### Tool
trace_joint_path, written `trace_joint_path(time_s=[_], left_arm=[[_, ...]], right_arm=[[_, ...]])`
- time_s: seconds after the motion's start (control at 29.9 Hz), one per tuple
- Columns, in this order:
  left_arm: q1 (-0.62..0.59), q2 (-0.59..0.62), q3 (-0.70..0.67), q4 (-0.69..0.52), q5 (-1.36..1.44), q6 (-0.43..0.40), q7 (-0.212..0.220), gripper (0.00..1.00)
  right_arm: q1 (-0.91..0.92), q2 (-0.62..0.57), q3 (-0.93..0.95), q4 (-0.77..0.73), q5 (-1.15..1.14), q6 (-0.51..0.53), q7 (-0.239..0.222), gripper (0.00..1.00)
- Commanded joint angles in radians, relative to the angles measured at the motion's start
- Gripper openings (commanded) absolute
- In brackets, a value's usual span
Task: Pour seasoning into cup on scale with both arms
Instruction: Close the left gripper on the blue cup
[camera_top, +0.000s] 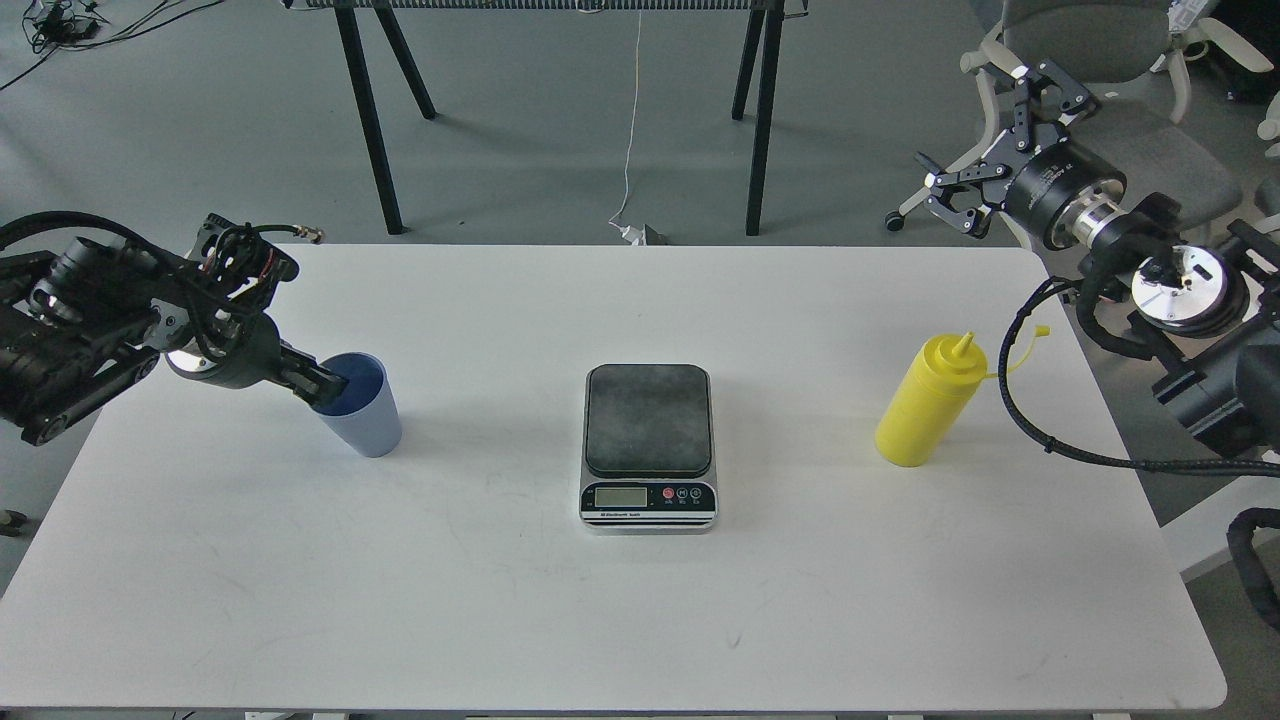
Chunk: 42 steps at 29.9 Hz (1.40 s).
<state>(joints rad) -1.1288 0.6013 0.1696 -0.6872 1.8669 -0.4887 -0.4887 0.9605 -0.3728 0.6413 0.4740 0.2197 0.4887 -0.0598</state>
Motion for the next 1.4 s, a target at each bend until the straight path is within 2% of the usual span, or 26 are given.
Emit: trace_joint_path(time_s=[0.0,0.2,0.3,0.5,1.37], left_arm=[[0.000,0.000,0.002,0.000,0.000,0.000,0.000,0.40],[-0.002,0.000,0.004,0.000,0.002,0.000,0.000,0.24],[-0.005,0.000,0.004,0.000,0.003,0.000,0.000,0.12],[-0.020,0.000,0.048,-0.002,0.002,0.000,0.000,0.05],[-0.048,0.011,0.064,-0.029,0.003,0.000,0.000,0.03]], right_arm=[[-0.002,0.000,0.000,0.000,0.000,0.000,0.000,0.99],[-0.006,0.000,0.001,0.000,0.000,0.000,0.000,0.99],[-0.006,-0.003,0.000,0.000,0.000,0.000,0.000,0.99],[-0.012,-0.005,0.001,0.000,0.000,0.000,0.000,0.99],[0.040,0.006,0.003,-0.022,0.000,0.000,0.000,0.99]])
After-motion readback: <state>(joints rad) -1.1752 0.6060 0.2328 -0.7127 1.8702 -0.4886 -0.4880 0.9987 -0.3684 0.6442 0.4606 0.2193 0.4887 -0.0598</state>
